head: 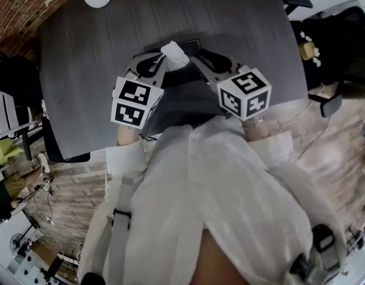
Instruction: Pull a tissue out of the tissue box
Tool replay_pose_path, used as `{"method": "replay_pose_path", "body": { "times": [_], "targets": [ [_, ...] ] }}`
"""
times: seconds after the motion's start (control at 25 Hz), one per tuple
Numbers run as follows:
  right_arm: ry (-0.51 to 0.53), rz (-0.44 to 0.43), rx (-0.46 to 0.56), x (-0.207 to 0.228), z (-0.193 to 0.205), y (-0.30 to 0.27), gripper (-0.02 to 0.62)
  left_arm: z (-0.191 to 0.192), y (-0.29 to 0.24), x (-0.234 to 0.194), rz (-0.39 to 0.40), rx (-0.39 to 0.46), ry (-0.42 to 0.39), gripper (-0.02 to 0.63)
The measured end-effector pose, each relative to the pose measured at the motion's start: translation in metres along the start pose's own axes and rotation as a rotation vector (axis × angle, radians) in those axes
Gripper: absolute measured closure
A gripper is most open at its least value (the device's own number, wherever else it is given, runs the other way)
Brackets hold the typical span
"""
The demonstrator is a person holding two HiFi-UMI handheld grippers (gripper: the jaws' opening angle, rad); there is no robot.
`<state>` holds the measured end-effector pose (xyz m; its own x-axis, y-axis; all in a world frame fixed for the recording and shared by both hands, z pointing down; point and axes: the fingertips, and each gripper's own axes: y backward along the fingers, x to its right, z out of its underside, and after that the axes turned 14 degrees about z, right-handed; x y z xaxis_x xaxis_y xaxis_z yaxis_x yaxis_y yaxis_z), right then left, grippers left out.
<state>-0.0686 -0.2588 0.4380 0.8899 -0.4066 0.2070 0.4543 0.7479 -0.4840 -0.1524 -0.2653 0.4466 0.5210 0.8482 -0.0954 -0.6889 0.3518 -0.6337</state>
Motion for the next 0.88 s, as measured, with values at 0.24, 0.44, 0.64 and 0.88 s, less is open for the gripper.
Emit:
{"method": "replay_pose_path", "body": {
  "times": [0.24,0.44,0.64,0.88],
  "targets": [
    [-0.013,0.005,0.009,0.001,0.001,0.005,0.502,-0.005,0.006,0.005,-0.011,0.031,0.008,0.584],
    [-0.023,0.003,0.01,0.001,0.002,0.006,0.502,-0.009,0.007,0.003,-0.025,0.054,0.014,0.584],
    [-0.029,-0.01,0.004,-0.001,0.004,0.005,0.502,-0.01,0.01,0.0,-0.039,0.069,0.033,0.585],
    [-0.026,0.01,0.021,-0.01,-0.004,0.007,0.506,-0.014,0.032,-0.008,-0.077,0.122,0.052,0.586]
  ]
}}
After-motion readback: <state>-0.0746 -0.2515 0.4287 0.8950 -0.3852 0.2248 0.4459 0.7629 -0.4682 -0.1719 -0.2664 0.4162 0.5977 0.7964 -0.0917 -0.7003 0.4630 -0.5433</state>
